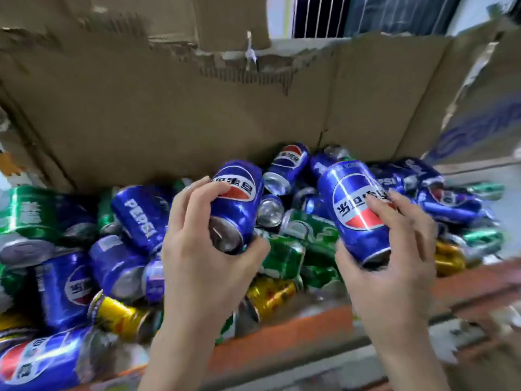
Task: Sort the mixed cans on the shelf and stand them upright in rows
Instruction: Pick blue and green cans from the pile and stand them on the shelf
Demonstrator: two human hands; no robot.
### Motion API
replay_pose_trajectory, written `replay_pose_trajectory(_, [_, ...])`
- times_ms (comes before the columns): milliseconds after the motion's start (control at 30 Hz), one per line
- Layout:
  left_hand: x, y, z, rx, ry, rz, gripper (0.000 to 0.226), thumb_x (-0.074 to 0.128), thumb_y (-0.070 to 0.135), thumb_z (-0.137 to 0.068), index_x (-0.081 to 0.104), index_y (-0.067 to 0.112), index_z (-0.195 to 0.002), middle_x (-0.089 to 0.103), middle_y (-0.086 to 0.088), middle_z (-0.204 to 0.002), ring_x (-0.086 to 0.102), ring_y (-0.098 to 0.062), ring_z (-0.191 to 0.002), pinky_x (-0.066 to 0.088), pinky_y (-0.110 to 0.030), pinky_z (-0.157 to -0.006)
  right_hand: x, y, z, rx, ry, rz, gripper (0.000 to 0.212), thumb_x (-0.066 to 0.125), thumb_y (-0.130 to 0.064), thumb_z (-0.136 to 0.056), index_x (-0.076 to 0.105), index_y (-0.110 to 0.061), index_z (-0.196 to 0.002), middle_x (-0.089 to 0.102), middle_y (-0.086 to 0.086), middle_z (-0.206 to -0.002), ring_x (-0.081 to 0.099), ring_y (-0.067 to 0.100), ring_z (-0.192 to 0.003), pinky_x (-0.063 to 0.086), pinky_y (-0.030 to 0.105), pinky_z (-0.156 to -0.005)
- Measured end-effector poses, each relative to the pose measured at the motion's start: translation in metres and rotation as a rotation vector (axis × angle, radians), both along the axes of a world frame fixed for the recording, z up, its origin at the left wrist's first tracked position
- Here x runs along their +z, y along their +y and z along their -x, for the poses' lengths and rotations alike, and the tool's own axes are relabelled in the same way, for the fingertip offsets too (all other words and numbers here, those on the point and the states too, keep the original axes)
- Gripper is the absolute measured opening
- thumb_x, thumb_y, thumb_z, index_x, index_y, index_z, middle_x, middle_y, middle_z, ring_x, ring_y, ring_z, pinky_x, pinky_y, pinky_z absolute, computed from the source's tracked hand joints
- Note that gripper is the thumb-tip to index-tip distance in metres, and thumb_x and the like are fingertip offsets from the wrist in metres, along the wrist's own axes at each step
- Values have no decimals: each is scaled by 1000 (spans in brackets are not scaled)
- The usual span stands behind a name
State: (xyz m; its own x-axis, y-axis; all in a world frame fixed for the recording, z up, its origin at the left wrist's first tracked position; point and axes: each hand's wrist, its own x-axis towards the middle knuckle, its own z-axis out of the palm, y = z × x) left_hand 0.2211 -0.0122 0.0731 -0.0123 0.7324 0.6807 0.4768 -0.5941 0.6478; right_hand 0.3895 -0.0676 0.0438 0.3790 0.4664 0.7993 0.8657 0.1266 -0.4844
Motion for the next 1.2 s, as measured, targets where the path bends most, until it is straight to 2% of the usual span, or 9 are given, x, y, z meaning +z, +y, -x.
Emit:
replay_pose_trajectory(200, [-24,-65,-120,-244,0,130,57,68,31,-54,51,38,-108,58,10,-105,55,-2,-92,38,-6,-79,-19,-89,-116,-127,-26,14,54,73,8,-61,57,-1,-112,49,26,-120,45,28,-114,25,4,-100])
replay_pose_trajectory(367, [-50,-124,-227,-398,61,277,55,65,41,-54,53,39,-107,58,12,-103,57,-7,-90,46,-17,-77,-47,-170,-215,-203,5,105,66,78,15,-52,58,-3,-112,51,22,-119,48,29,-112,28,10,-102])
replay_pose_trajectory(467, [-65,-156,-281,-468,122,378,55,61,48,-52,53,40,-106,60,12,-102,59,-5,-87,46,-14,-72,-65,-215,-261,-249,44,163,66,80,11,-50,59,-4,-110,49,18,-118,46,25,-111,29,13,-101])
replay_pose_trajectory(633, [-77,-188,-354,-523,239,470,56,69,48,-53,55,38,-106,61,15,-99,62,-11,-87,54,-40,-77,-93,-263,-323,-308,187,238,56,78,-1,-53,60,-6,-106,44,9,-116,48,23,-107,26,6,-98])
replay_pose_trajectory(733, [-81,-193,-394,-554,249,491,53,74,39,-59,53,40,-107,58,18,-101,61,-9,-87,54,-39,-78,-106,-276,-354,-315,259,260,51,77,-7,-56,61,-10,-104,41,6,-117,52,23,-104,33,4,-92])
replay_pose_trajectory(867, [-82,-188,-454,-572,191,553,59,78,25,-61,48,39,-109,59,11,-101,61,-8,-83,53,-28,-72,-114,-282,-404,-349,286,357,67,82,0,-55,53,-25,-109,37,-1,-122,52,22,-104,52,22,-73])
replay_pose_trajectory(1000, [-90,-176,-523,-598,134,583,53,76,30,-58,45,38,-101,59,9,-93,61,-8,-77,47,-21,-64,-119,-273,-473,-343,254,388,68,81,2,-58,52,-29,-112,39,-1,-125,50,14,-100,47,15,-73])
replay_pose_trajectory(1133, [-96,-151,-611,-593,116,581,49,72,40,-54,46,40,-95,59,11,-87,60,-12,-77,52,-32,-70,-120,-250,-558,-316,218,407,66,81,3,-61,50,-27,-111,40,3,-127,51,22,-106,39,8,-78])
replay_pose_trajectory(1200, [-92,-135,-659,-581,94,556,50,65,50,-48,47,41,-94,60,14,-85,59,-9,-78,48,-24,-69,-113,-234,-608,-326,185,437,68,82,1,-61,49,-29,-112,42,6,-127,52,24,-105,36,6,-77])
